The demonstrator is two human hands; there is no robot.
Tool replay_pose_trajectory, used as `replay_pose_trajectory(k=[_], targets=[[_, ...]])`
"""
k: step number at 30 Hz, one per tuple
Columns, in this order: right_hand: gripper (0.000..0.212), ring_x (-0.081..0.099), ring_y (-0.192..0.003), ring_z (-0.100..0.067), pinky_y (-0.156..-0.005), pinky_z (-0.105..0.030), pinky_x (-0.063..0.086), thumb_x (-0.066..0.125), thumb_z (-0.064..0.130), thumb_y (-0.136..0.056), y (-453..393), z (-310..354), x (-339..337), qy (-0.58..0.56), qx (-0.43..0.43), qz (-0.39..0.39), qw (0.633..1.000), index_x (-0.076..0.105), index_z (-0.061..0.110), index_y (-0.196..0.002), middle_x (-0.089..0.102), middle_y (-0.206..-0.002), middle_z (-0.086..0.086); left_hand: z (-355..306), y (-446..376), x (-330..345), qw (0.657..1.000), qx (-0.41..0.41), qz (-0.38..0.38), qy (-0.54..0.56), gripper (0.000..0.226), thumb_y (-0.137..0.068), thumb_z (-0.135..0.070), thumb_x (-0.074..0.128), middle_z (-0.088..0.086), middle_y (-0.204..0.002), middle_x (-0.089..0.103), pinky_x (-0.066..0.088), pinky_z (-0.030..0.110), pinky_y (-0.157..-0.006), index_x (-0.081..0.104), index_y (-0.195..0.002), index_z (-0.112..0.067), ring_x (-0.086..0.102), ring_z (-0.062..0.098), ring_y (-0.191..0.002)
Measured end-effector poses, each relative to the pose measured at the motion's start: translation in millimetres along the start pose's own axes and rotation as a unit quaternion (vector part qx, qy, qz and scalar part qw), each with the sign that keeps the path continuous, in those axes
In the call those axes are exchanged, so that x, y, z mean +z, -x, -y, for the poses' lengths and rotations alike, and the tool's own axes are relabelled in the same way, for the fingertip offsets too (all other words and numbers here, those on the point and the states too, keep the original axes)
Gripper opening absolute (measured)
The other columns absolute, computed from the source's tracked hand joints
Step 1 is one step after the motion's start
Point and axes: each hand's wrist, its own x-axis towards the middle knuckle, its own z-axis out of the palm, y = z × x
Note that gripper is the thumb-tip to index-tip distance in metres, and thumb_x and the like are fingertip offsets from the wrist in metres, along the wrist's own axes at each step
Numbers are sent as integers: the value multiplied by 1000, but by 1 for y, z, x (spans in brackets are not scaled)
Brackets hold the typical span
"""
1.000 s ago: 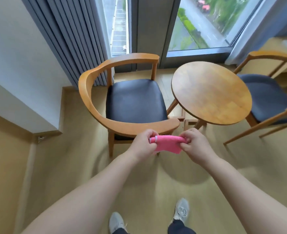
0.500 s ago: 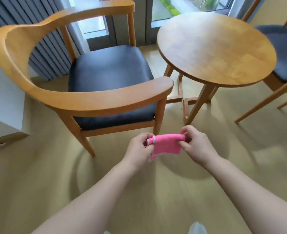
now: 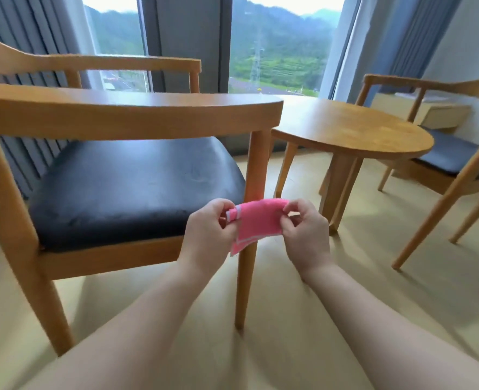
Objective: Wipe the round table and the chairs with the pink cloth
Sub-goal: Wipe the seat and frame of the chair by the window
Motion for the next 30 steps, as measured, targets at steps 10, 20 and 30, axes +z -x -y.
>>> replay_pose_trajectory(k=[10, 20, 30], targets=[[83, 38, -130, -6, -103, -20, 42, 49, 63, -82, 12, 18, 43, -45, -10, 66, 997, 15, 30, -151, 31, -145, 17, -8, 1, -11, 997, 64, -13, -35, 9, -90, -34, 63, -10, -82, 66, 56, 19, -63, 63, -94, -25, 65, 8, -72], [67, 54, -120, -28, -97, -51, 47, 51, 40, -94, -15, 36, 55, 24, -49, 16, 998, 21, 14, -149, 50, -136, -7, 18, 50, -61, 991, 27, -91, -93, 24, -86, -11, 62, -21, -81, 62, 47, 10, -61, 64, -105, -25, 60, 3, -72], [40, 59, -99, -34, -74, -34, 41, 50, 32, -95, -82, 97, 35, 11, -52, -58, 997, 38, 10, -127, 51, -109, -1, 19, 49, -103, 978, 61, -1, -201, 34, -88, -22, 60, -23, -83, 56, 45, 9, -65, 59, -121, -31, 57, -1, -70]])
